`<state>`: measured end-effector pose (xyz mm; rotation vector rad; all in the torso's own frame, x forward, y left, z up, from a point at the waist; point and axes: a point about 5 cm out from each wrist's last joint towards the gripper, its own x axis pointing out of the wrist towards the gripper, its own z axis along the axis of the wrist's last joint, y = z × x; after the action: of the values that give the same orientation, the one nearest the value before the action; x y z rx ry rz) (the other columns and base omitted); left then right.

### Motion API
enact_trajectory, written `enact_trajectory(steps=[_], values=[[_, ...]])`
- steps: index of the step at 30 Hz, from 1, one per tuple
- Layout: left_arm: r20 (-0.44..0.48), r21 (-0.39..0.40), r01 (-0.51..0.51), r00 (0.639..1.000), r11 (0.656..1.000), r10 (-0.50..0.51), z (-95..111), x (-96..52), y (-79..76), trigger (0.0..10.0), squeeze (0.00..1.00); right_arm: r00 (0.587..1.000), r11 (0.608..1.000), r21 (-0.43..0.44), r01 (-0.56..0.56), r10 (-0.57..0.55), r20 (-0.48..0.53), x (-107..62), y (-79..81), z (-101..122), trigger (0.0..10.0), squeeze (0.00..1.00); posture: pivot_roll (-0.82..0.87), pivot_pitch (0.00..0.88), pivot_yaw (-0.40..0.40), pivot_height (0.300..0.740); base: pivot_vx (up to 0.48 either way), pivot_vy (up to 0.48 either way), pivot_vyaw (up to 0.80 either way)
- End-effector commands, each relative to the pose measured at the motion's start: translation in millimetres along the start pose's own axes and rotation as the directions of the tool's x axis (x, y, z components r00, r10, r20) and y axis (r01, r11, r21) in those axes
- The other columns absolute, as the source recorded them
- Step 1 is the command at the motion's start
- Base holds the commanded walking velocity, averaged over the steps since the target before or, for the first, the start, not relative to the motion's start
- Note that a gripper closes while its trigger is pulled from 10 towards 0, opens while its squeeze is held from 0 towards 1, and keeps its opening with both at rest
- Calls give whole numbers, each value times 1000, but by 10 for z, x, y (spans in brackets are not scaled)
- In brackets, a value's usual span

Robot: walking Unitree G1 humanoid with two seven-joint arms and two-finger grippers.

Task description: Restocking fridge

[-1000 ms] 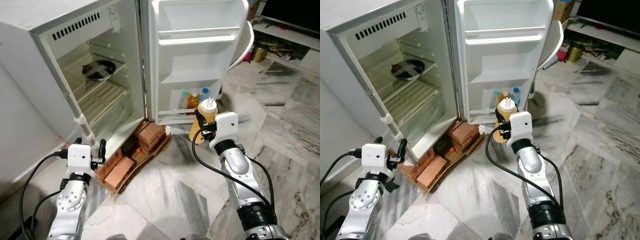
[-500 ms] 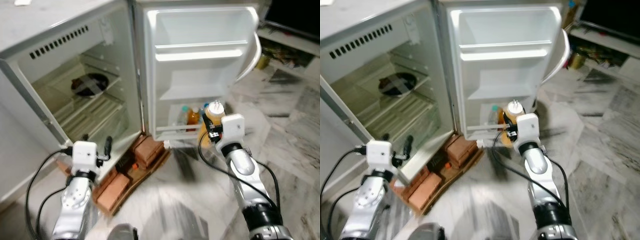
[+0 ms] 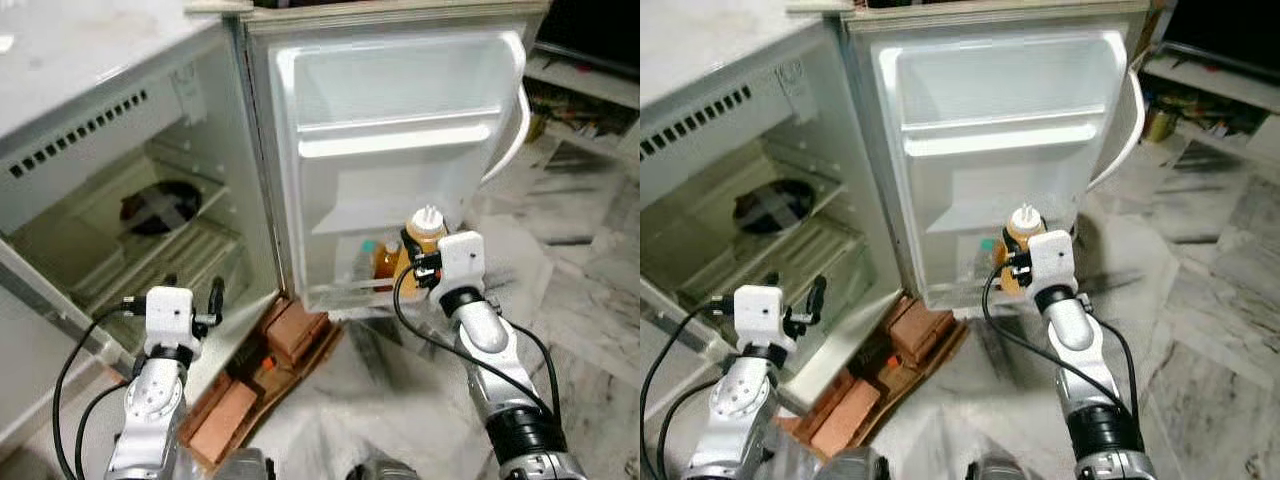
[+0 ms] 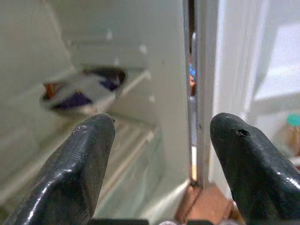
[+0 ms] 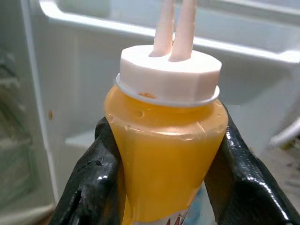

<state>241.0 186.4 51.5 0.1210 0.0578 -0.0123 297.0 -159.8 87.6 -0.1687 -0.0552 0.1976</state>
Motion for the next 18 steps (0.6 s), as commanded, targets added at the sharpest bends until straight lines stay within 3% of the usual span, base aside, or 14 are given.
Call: enact_trajectory(steps=[1, 5, 18], values=[[0, 21, -31, 1000, 999, 31, 11, -13, 102, 10000, 0, 999, 1000, 11, -25, 24, 36, 54, 81, 82, 10000, 0, 72, 60, -3, 740, 386, 285, 0], [-5, 20, -33, 999, 999, 33, 7, -13, 97, 10000, 0, 999, 1000, 10, -26, 25, 35, 52, 76, 78, 10000, 0, 72, 60, -3, 740, 355, 298, 0], [-8, 23, -50, 999, 998, 50, 8, -11, 105, 10000, 0, 999, 999, 30, -33, 32, 38, 61, 93, 80, 10000, 0, 76, 65, -7, 740, 0, 0, 0]])
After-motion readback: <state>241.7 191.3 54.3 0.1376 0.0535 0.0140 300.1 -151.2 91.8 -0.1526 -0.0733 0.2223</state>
